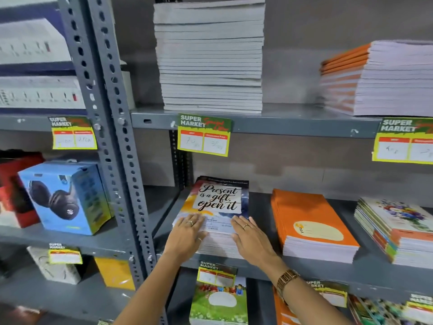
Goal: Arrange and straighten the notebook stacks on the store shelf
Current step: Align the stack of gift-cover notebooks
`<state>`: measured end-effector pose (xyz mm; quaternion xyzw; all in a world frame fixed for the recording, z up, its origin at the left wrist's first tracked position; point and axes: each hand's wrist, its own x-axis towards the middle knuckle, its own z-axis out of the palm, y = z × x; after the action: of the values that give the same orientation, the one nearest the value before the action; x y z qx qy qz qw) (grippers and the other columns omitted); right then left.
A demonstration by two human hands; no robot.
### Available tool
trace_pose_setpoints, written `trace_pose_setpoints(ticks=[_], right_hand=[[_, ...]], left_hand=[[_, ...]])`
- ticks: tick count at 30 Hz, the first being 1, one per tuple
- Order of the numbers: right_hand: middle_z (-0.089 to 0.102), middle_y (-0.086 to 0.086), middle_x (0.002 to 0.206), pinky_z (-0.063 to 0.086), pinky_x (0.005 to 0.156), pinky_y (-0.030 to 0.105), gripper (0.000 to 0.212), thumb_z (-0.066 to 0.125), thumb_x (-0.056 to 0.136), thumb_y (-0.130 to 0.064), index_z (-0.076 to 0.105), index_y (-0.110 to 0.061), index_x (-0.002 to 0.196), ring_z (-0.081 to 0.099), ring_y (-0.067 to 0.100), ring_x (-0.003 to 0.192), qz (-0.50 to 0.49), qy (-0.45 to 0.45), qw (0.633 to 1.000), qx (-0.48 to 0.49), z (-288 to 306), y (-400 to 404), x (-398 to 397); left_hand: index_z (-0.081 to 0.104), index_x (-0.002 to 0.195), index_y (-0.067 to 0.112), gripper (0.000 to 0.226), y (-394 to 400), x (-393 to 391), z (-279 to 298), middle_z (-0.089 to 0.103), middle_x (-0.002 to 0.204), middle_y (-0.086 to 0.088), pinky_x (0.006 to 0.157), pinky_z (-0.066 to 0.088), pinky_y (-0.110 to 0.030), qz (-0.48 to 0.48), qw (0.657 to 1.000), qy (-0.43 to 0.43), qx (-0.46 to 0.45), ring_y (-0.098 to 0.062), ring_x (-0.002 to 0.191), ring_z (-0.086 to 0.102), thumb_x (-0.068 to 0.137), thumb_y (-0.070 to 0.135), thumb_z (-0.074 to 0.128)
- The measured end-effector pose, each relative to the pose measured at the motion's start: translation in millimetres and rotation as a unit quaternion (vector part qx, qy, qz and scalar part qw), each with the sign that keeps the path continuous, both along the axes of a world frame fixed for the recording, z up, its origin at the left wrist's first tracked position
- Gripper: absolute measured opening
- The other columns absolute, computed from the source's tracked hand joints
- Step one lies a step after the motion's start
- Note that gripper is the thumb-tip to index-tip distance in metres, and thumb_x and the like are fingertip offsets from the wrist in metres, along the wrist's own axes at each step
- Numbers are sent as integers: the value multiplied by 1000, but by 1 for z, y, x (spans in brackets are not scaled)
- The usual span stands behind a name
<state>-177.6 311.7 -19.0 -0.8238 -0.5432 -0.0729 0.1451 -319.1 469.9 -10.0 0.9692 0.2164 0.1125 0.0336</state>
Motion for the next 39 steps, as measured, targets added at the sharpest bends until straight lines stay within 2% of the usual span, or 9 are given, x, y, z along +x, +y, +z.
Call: trace_pose_setpoints(ticks=[3,11,19,29,39], right_hand=[[18,2,159,8,120,27,51,29,102,-31,19,-14,148,13,14,146,2,27,1000,-1,0,4,2],[16,-5,159,11,118,25,49,31,102,-30,19,-19,148,9,9,146,21,67,998,6,-3,0,13],[19,-4,158,3,114,17,47,30,102,-27,22,-18,147,12,9,146,23,40,998,30,-9,1,15],[22,-2,157,4,112,18,48,30,102,-30,21,-18,148,15,11,146,16,8,999,39,-13,0,12],[21,1,157,2,111,18,48,29,102,-26,19,-15,148,14,13,146,15,-6,999,32,-12,1,11]], left_hand=[[16,147,21,55,3,2,-4,19,158,-1,121,5,-35,3,1000,-8,-12,-16,147,9,98,43,29],[23,146,24,50,-1,6,-18,25,156,0,120,8,-35,19,997,-71,-24,-17,146,14,99,38,31],[27,145,26,47,0,6,-19,29,155,2,119,10,-33,18,994,-99,-38,-15,145,17,98,30,34],[36,141,22,43,0,5,-15,34,152,0,119,12,-31,11,990,-125,-60,-15,144,21,98,26,39],[38,141,23,43,1,7,-20,36,151,1,119,14,-32,17,991,-122,-48,-16,143,24,98,27,37]])
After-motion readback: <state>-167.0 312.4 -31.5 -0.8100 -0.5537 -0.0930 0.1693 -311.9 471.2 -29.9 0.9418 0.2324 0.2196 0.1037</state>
